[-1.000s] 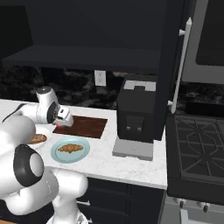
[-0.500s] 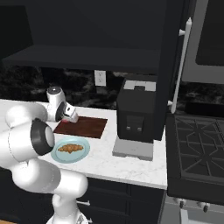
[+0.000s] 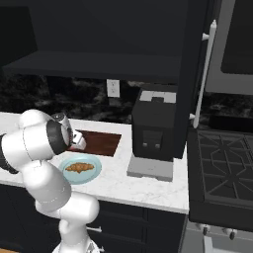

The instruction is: From the different types of pastries on the counter, select a croissant and place it on the cutting board. Then retrieve a jar of jam from the cabinet and place it alongside the croissant on the cutting board.

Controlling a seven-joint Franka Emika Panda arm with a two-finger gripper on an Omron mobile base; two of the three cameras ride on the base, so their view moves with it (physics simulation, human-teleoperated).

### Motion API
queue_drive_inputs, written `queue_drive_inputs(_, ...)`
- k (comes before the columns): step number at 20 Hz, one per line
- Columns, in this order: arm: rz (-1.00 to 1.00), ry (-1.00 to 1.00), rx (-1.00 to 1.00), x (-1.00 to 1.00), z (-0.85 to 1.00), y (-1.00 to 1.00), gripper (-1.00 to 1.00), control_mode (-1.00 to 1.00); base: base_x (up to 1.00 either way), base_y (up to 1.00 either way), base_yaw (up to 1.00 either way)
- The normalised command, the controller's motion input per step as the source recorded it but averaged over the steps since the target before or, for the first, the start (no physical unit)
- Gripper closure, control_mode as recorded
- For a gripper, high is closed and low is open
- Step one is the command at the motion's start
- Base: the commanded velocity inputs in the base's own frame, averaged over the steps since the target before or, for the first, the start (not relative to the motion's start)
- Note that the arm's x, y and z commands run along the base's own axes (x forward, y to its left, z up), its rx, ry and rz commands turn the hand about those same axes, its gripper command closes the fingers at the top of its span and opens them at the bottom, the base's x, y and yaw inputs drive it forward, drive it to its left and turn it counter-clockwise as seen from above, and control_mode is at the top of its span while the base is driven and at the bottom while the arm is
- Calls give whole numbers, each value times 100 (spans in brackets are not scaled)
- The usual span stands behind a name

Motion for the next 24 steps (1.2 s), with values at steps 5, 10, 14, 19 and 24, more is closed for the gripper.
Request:
queue_drive_inputs(5,0,-13,6,63,0,0,100,-100,0,0,0)
queue_drive_inputs(10,0,-14,7,34,-19,2,100,-100,0,0,0)
queue_drive_inputs(14,0,0,6,6,-61,1,100,-100,0,0,0)
queue_drive_inputs(19,0,-5,11,36,-32,0,100,-100,0,0,0)
queue_drive_inputs(24,0,0,8,9,-54,0,100,-100,0,0,0)
